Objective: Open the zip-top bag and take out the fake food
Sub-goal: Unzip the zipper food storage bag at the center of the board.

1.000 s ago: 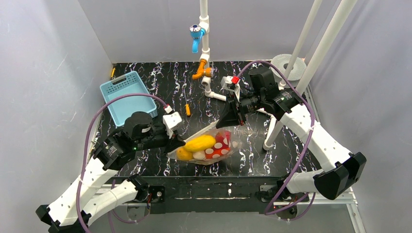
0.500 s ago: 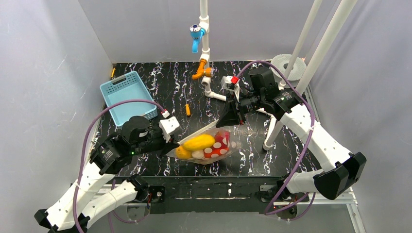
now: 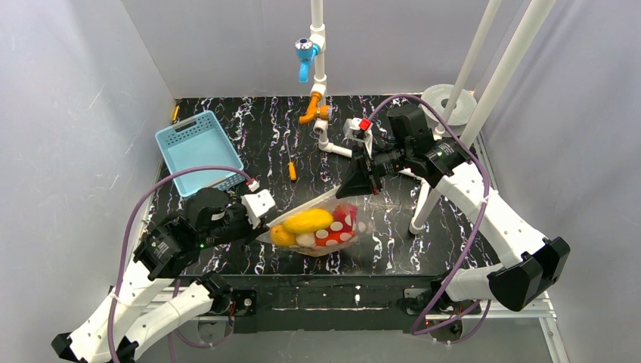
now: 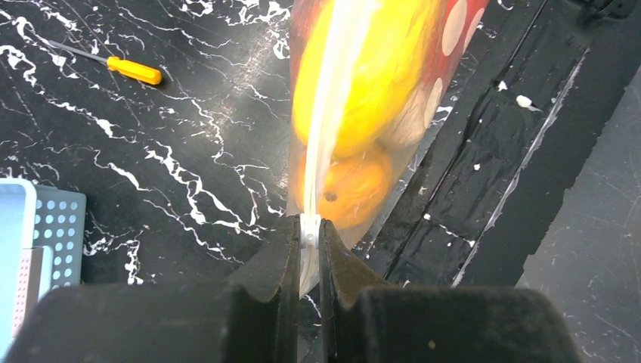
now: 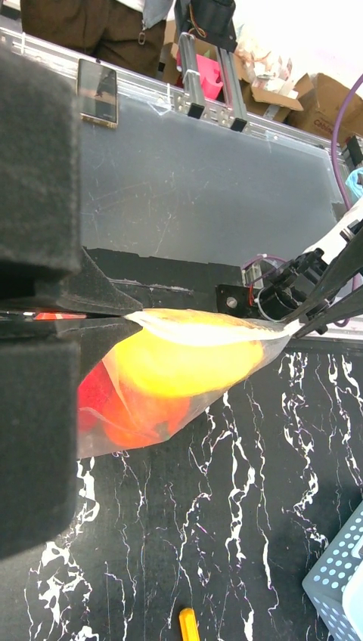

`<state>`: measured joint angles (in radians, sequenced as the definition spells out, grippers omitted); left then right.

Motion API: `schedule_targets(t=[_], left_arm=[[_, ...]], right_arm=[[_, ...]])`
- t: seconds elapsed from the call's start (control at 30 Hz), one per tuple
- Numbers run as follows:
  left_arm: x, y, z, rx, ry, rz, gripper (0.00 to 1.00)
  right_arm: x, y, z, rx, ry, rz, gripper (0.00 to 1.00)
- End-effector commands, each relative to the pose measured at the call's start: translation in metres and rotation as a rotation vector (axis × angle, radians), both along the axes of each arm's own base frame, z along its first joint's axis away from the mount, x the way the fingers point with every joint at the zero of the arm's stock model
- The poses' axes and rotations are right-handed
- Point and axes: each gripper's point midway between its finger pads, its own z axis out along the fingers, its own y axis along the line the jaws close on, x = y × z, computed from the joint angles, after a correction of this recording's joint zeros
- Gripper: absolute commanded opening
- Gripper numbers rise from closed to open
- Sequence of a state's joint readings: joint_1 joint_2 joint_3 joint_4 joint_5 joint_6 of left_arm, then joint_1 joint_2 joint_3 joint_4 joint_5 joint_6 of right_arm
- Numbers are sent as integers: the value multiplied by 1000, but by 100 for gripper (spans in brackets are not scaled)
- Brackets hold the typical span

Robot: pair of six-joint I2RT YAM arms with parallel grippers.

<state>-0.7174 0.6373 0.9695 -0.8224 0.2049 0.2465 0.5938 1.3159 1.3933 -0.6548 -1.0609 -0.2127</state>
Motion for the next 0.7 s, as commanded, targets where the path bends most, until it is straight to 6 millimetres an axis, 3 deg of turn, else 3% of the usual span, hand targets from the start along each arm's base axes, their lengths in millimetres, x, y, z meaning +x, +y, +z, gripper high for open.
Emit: schedule_targets(t=[0.0, 0.67], left_arm=[[0, 25, -18, 129, -7, 39, 0], [6, 58, -23, 270, -141, 55, 0]], right_arm=[[4, -1, 16, 36, -40, -3, 1], [5, -1, 13, 31, -38, -5, 1]])
